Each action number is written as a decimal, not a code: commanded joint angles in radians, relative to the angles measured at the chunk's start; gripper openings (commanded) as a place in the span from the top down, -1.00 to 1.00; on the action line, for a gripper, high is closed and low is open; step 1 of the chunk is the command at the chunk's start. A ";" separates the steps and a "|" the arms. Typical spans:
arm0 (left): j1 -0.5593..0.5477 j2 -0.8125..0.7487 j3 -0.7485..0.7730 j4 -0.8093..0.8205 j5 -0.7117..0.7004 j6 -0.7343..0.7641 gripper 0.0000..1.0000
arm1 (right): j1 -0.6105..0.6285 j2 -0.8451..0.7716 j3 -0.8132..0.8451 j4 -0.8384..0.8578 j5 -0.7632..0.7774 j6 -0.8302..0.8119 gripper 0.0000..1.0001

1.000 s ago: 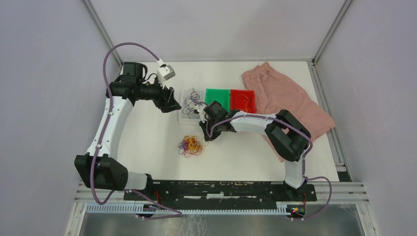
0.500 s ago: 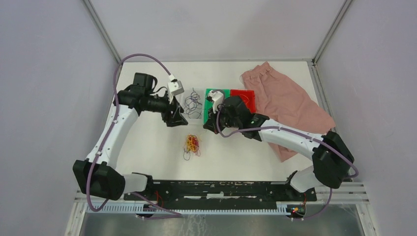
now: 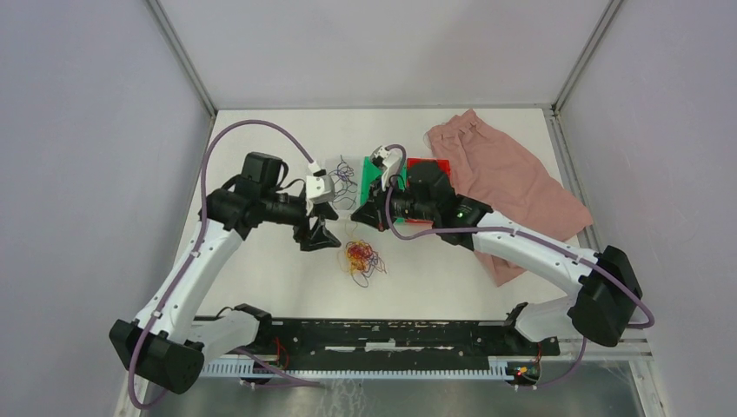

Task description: Untangle the cables

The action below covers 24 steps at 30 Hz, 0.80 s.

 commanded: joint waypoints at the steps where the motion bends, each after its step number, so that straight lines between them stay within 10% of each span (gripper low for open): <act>1: -0.049 -0.079 -0.094 0.196 -0.011 -0.166 -0.49 | 0.028 -0.051 0.080 -0.037 0.030 0.002 0.99; 12: -0.079 -0.097 -0.164 0.383 -0.013 -0.447 -0.46 | 0.168 -0.058 0.191 -0.309 0.368 -0.114 0.99; 19: -0.082 -0.086 -0.176 0.336 -0.069 -0.351 0.41 | 0.186 -0.110 0.168 -0.329 0.402 -0.060 0.99; 24: -0.085 -0.079 -0.183 0.390 -0.065 -0.384 0.47 | 0.189 -0.123 0.146 -0.320 0.340 -0.012 0.99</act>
